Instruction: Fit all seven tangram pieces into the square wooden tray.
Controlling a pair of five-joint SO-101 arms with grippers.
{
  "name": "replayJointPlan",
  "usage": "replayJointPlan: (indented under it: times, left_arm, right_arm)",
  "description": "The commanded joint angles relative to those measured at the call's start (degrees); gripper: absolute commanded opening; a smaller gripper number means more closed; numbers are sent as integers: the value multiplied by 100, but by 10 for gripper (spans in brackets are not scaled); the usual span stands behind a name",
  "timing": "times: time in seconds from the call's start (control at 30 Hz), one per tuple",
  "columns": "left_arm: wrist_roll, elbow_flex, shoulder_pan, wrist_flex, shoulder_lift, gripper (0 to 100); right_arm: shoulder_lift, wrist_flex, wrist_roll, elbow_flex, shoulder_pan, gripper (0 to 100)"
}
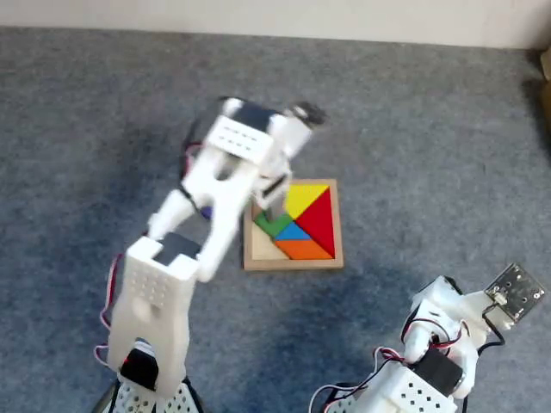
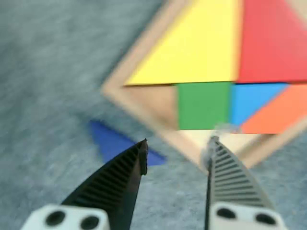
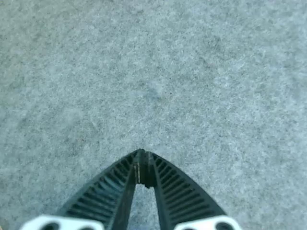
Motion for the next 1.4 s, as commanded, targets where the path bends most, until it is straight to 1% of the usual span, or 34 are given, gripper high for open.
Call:
replayJointPlan:
  times: [0.0,0.03,0.1,0.27,0.37,0.5,0.63,0.7,1.03,1.37]
  left_arm:
    - [88,-330,-567,35,-198,190]
    - [132,-330,-664,26,-189,190]
    - [501,-330,-875,0,-180,190]
    - [1820,-330,-1349,0,-154,190]
    - [2462,-268,-1455,0,-127,190]
    - [2998,-207,-1473,-9,66,192]
    - [3534,-207,-1464,-132,523,254]
    - [3833,-207,-1534,-167,708,266]
    - [3912,-163,-1560,-114,857,267]
    - [3886,145,-1534,-167,892,267]
  right_arm:
    - [-13,-171,79,716,66,5]
    - [-13,-171,79,716,66,5]
    - [-13,-171,79,716,66,5]
    - [-13,-171,79,716,66,5]
    - [-13,-171,79,716,66,5]
    - [-13,-171,79,716,66,5]
    - [-13,-171,79,716,66,5]
    - [-13,-171,79,716,66,5]
    - [-13,-171,79,716,66,5]
    - [-13,-171,79,716,66,5]
